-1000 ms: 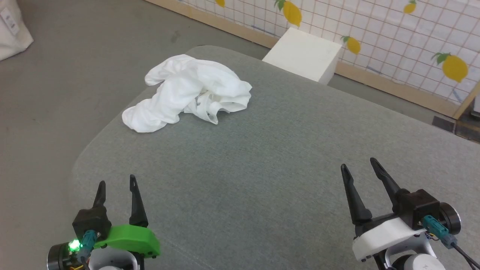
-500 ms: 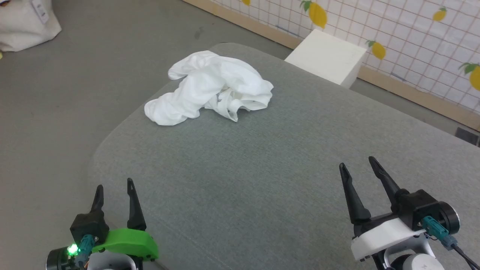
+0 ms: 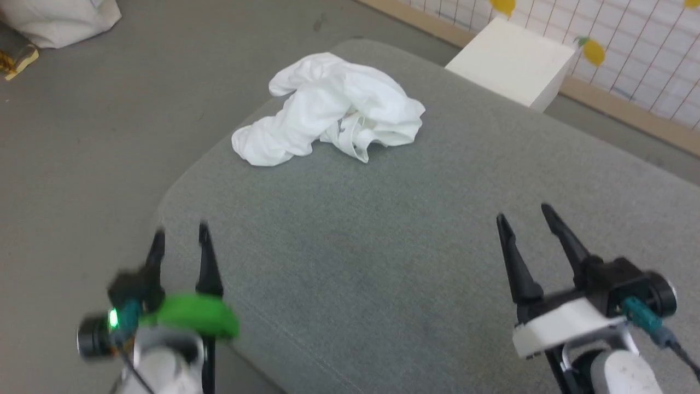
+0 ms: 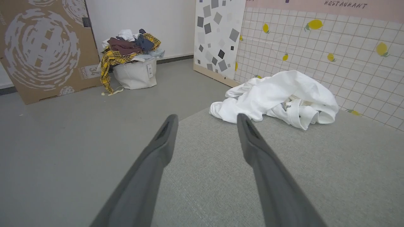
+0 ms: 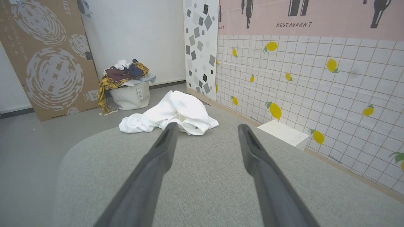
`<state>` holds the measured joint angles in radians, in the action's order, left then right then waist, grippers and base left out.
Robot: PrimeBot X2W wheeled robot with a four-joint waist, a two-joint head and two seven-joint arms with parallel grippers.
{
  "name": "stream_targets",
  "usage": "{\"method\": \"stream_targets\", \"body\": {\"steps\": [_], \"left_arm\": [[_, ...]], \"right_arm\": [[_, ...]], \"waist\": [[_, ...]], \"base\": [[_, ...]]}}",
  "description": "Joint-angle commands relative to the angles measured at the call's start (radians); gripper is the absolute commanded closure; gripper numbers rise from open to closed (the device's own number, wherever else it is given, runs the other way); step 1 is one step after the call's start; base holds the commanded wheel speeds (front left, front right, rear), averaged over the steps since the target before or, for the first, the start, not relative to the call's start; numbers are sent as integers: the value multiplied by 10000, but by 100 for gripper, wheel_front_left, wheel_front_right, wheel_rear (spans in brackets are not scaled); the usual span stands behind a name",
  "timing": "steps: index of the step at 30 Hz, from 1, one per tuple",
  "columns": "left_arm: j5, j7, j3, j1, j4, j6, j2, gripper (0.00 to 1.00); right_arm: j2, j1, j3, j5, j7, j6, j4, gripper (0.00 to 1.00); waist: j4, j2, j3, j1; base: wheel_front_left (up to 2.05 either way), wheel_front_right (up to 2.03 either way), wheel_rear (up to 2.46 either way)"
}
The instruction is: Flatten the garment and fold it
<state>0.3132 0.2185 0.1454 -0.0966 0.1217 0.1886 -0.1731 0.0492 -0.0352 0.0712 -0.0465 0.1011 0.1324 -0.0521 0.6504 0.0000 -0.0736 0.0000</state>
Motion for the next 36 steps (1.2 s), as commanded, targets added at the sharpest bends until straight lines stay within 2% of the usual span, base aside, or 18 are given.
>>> {"method": "stream_targets", "body": {"steps": [1,5,10,16,21,25,30,31,36], "left_arm": [[156,-123,40,-797,87,-217,-126,0],[439,-725,120,-2842,645,-825,-284,0],[1055,-1366,-256,-5176,1512,-1297,-497,0],[2175,-2943,-1210,-7438,2216,-1549,-1291,0],[2452,-4680,-1315,-8294,2513,-1743,-2270,0],[2879,-5930,-1579,-8400,2696,-1628,-2747,0],[3292,-7582,-1749,-7928,2791,-1250,-3183,0],[3316,-8264,-1705,-7629,2850,-1048,-3372,0],[3472,-10195,-1479,-6664,3036,-376,-3533,0]], "right_arm": [[10,-318,11,138,-64,-17,-142,0],[57,-939,178,454,-282,-17,-394,0],[345,-1877,458,591,-437,-17,-645,0],[465,-3041,863,540,-343,-17,-823,0],[452,-3506,925,482,-77,-17,-656,0],[425,-3696,904,425,167,-17,-476,0],[338,-3767,823,378,432,-17,-303,0],[304,-3780,812,359,504,-17,-216,0],[219,-3807,821,278,714,-17,69,0]], "waist": [[-453,0,-852,0],[-1119,0,-2065,0],[-2200,0,-3694,0],[-3730,0,-5610,0],[-4587,0,-6581,0],[-5050,0,-7012,0],[-5360,0,-7164,0],[-5424,0,-7135,0],[-5490,0,-6730,0]], "base": [[0,0,0],[0,0,0],[0,0,0],[0,0,0],[0,0,0],[0,0,0],[0,0,0],[0,0,0],[0,0,0]]}}
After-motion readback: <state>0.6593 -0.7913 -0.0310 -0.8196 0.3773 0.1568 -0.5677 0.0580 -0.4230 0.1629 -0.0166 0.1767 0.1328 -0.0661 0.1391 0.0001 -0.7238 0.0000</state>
